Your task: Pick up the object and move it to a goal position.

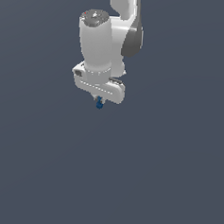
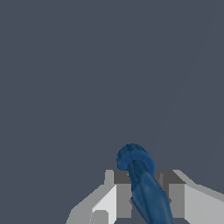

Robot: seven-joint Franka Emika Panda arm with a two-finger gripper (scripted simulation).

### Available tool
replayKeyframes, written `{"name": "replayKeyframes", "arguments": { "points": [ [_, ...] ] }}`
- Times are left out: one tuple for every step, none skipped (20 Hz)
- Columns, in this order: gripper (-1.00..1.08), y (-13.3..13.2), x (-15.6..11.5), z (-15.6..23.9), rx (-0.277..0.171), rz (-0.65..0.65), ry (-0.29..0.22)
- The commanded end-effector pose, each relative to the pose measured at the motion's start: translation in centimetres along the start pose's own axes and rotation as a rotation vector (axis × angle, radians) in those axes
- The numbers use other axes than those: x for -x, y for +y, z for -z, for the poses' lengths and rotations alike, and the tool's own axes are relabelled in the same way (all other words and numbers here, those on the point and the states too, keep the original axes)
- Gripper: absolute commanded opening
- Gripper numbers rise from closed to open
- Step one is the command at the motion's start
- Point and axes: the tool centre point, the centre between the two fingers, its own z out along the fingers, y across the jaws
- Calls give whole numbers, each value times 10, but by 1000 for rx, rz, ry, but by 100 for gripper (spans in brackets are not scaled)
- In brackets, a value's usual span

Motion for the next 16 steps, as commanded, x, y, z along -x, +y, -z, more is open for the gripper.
{"name": "replayKeyframes", "arguments": {
  "points": [
    [-100, 15, 4, 21, 0, 0, -1],
    [-100, 20, 6, 28, 0, 0, -1],
    [-100, 25, 7, 35, 0, 0, 0],
    [-100, 30, 8, 42, 0, 0, 0],
    [-100, 35, 9, 49, 0, 0, 0],
    [-100, 39, 10, 55, 1, 0, 0],
    [-100, 43, 10, 60, 1, 0, 0],
    [-100, 46, 11, 65, 1, 0, 0],
    [-100, 50, 12, 70, 1, 0, 0],
    [-100, 52, 12, 74, 1, 0, 0],
    [-100, 55, 13, 77, 1, 0, 0],
    [-100, 57, 13, 80, 1, 0, 0],
    [-100, 58, 13, 83, 2, 1, 0],
    [-100, 59, 13, 84, 2, 1, 0],
    [-100, 60, 13, 86, 2, 1, 0],
    [-100, 60, 13, 86, 2, 1, 1]
  ]
}}
